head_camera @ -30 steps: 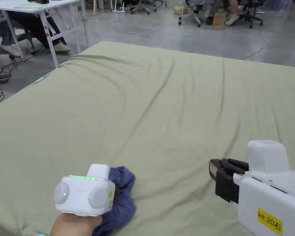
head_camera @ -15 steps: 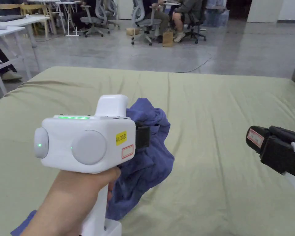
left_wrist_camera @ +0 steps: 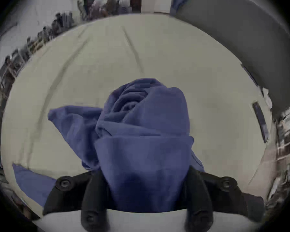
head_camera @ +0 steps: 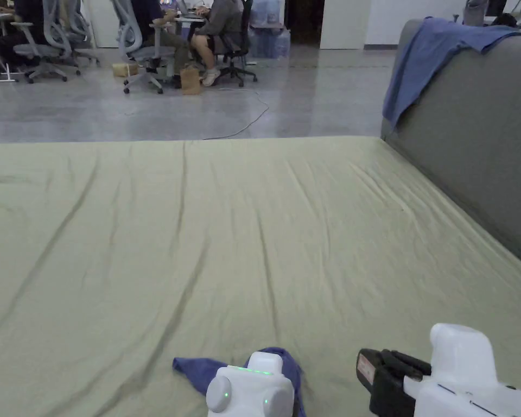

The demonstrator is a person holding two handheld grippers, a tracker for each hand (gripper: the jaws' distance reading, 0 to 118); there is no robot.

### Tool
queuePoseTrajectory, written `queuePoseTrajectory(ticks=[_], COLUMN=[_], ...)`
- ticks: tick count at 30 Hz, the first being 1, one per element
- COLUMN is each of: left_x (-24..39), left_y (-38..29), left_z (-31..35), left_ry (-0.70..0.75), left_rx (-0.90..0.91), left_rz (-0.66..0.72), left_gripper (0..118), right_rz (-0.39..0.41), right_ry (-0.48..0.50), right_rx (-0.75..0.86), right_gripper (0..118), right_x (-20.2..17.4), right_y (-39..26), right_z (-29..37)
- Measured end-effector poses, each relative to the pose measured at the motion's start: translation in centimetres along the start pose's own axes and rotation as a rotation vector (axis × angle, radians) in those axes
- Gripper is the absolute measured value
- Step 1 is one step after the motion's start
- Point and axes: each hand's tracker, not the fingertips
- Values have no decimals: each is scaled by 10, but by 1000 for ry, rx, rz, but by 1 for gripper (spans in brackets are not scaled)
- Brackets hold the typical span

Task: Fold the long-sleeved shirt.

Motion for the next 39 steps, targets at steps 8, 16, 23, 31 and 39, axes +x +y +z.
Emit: queuePoseTrajectory(ticks=[8, 16, 23, 31, 39], left_x=[-44, -87, -132, -158, -141], left_y=[13, -96, -91, -55, -48], left_z=[120, 194, 187, 28, 42], left_ry=[-103, -38, -42, 163, 1], left_rx=[249, 232, 223, -202, -181], left_rz=[87, 192, 238, 84, -58], left_gripper=[110, 0, 23, 116, 5], right_rz=[10, 17, 39, 26, 69], right_ry=[14, 39, 59, 41, 10], right_rx=[-5, -10, -50, -86, -133], right_gripper=[0, 0, 0, 0, 0], right_x=[1, -10, -21, -16, -5], right_y=[-1, -2, -5, -2, 37], right_z=[3, -5, -21, -46, -116])
